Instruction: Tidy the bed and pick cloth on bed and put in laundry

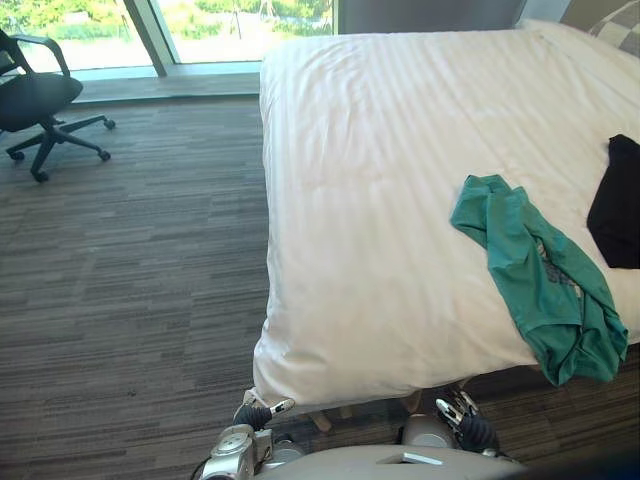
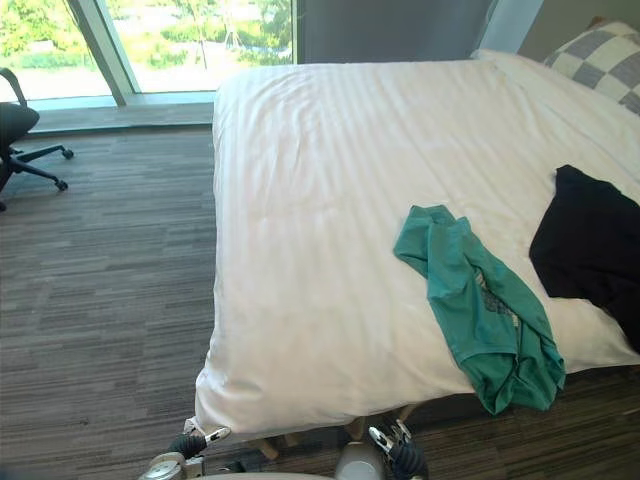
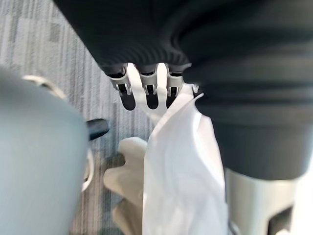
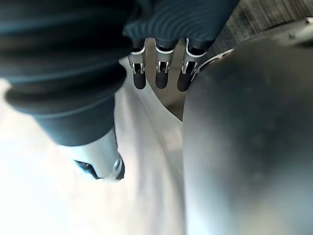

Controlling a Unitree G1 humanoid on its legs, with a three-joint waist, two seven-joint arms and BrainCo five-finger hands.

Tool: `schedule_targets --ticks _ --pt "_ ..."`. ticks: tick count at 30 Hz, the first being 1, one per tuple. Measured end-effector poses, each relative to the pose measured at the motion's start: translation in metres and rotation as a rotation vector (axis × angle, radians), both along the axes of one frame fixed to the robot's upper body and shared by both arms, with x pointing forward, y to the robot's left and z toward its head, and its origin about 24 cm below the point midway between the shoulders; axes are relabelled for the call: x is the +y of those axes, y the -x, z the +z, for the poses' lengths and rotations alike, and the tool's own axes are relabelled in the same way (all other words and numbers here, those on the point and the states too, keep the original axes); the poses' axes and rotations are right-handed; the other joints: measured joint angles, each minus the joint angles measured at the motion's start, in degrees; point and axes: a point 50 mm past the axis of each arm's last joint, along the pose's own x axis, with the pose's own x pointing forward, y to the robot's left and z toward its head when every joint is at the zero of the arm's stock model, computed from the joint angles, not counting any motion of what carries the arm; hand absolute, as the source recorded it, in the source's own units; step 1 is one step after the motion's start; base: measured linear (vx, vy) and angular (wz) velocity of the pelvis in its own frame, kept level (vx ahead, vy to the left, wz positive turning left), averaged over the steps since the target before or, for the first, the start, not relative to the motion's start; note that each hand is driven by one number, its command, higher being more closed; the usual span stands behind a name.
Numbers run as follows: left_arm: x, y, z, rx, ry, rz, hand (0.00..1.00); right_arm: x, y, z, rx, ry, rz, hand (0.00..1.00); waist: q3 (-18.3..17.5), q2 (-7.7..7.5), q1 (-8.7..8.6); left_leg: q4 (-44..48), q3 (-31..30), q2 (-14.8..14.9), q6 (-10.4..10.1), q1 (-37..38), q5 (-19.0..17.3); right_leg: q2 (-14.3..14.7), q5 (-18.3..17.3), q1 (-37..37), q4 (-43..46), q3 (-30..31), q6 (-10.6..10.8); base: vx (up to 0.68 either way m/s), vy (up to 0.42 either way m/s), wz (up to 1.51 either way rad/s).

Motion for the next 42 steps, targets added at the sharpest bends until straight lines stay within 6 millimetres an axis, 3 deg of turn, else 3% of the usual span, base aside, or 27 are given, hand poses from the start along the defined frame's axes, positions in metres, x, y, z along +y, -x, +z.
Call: schedule_targets --ticks 3,6,11,16,19,20,25,28,31,32,34,35,36,37,38,39,42 --pt "0.001 -0.004 0.001 0.004 -0.013 -0.026 0.0 0.011 -0.009 -0.001 0.013 0.013 0.095 0.0 0.01 -0.19 0.3 2.88 0.29 -0.17 0.74 -1.86 -0.61 0.67 0.28 5.58 -12.84 -2.25 0.51 0.0 -0.042 -0.12" --pt "-0.001 -0.01 0.002 0.003 -0.03 -0.085 0.0 0.012 -0.016 -0.001 0.027 0.034 0.158 0.0 0.39 0.43 0.33 9.02 -0.18 0.84 1.4 -5.63 -2.86 1.22 2.61 8.78 -21.1 -2.82 4.18 -0.06 -0.029 0.04" --pt "-0.005 -0.012 0.002 -0.009 -0.032 -0.104 0.0 0.006 -0.031 -0.002 0.091 0.074 0.193 0.0 0.98 1.93 0.71 11.6 -0.2 1.65 1.37 -5.72 -4.25 1.91 3.88 9.45 -23.19 -1.46 4.02 -0.12 0.003 -0.11" --pt "-0.01 -0.014 0.003 -0.026 -0.022 -0.086 0.0 0.0 -0.034 -0.005 0.162 0.094 0.153 0.0 -0.22 3.88 3.32 21.46 -4.82 2.62 -1.08 -8.18 -12.11 3.72 4.02 6.92 -23.22 6.22 4.06 -0.03 0.069 -0.73" --pt "-0.008 -0.01 0.002 -0.015 -0.019 -0.069 0.0 0.006 -0.04 -0.005 0.166 0.089 0.163 0.0 -1.22 4.23 3.14 25.57 -14.63 0.55 -1.01 -10.73 -11.87 3.72 4.55 2.73 -22.61 11.73 3.27 0.04 0.035 -0.97" --pt "-0.007 -0.009 0.001 -0.009 -0.018 -0.074 0.0 0.006 -0.04 -0.005 0.17 0.096 0.151 0.0 -1.64 4.29 2.57 24.51 -16.07 -0.16 -1.03 -10.72 -11.88 3.65 5.13 1.09 -22.12 13.19 2.47 0.0 0.049 -0.59" --pt "-0.006 -0.006 -0.001 0.024 0.0 -0.166 0.0 0.004 -0.035 -0.008 0.196 0.111 0.089 0.0 -2.73 3.08 0.14 13.96 -18.62 -1.4 -0.25 -6.48 -11.21 4.32 8.84 -3.37 -19.68 13.66 3.99 -0.02 -0.006 -0.37" --pt "-0.012 -0.002 -0.004 0.04 0.042 -0.194 0.0 0.002 -0.032 -0.009 0.206 0.099 0.01 0.0 -2.69 3.02 -1.17 13.31 -18.65 -1.57 -0.21 -4.51 -11.21 4.51 10.12 -2.23 -20.34 13.6 3.44 -0.06 -0.016 -0.25" --pt "-0.012 -0.003 -0.004 0.036 0.056 -0.184 0.0 0.005 -0.029 -0.011 0.221 0.085 -0.027 0.0 -2.53 2.37 -0.69 12.9 -16.32 -1.86 -0.29 -3.35 -11.72 4.41 11.9 -2.24 -21.26 12.97 2.23 -0.13 0.014 -0.48" --pt "-0.013 -0.003 -0.004 0.035 0.064 -0.17 0.0 0.007 -0.029 -0.011 0.22 0.084 -0.022 0.0 -2.27 1.96 -0.25 12.96 -15.12 -1.82 -0.05 -2.84 -11.93 4.32 11.56 -2.26 -21.62 12.3 0.86 -0.2 0.017 -0.79" --pt "-0.016 0.001 -0.005 0.054 0.085 -0.121 0.0 0.009 -0.032 -0.009 0.2 0.1 0.001 0.0 -2.11 2.13 -0.25 11.72 -13.24 -1.14 0.7 -1.18 -12.34 4.69 7.77 -1.83 -22.59 8.41 -5.98 -0.18 0.036 -0.81" --pt "-0.017 0.003 -0.006 0.058 0.092 -0.105 0.0 0.01 -0.033 -0.008 0.192 0.106 0.009 0.0 -1.99 3.43 -0.21 10.66 -12.54 0.08 1.09 -0.7 -12.3 5.11 6.3 -1.62 -22.35 7.39 -6.36 -0.08 0.016 -0.78" --pt "-0.016 0.003 -0.006 0.064 0.092 -0.087 0.0 0.011 -0.04 -0.005 0.166 0.115 0.014 0.0 -1.9 3.44 -0.23 10.45 -10.78 1.08 1.4 0.06 -12.05 5.62 6.38 -3.51 -15.12 6.65 -5.53 -0.02 -0.016 -0.64" --pt "-0.011 0.004 -0.005 0.068 0.078 -0.087 0.0 0.015 -0.038 -0.005 0.165 0.115 0.018 0.0 -1.9 2.07 -0.4 10.44 -10.32 0.94 1.27 1.0 -12.11 5.65 6.3 -2.95 -10.27 5.68 -5.5 -0.01 -0.037 -0.62" --pt "-0.007 0.005 -0.005 0.071 0.07 -0.072 0.0 0.021 -0.033 -0.007 0.176 0.107 0.027 0.0 -2.22 0.88 -0.01 10.28 -9.47 0.3 0.97 1.89 -12.28 5.27 3.75 -1.88 -11.15 4.8 -4.11 0.0 -0.016 -0.69" --pt "-0.007 0.003 -0.005 0.063 0.064 -0.056 0.0 0.023 -0.03 -0.008 0.191 0.103 0.02 0.0 -2.01 0.51 0.5 10.4 -8.13 0.35 0.55 2.72 -12.25 5.83 3.23 -1.66 -12.1 4.75 -2.63 -0.01 0.0 -0.66" --pt "-0.009 0.008 -0.006 0.092 0.053 -0.03 0.0 0.022 -0.037 -0.005 0.166 0.118 0.014 0.0 -2.51 0.92 -0.25 9.0 -4.86 1.4 0.58 3.7 -11.4 6.79 3.03 -2.58 -12.61 3.63 -3.78 0.04 -0.009 -0.52"
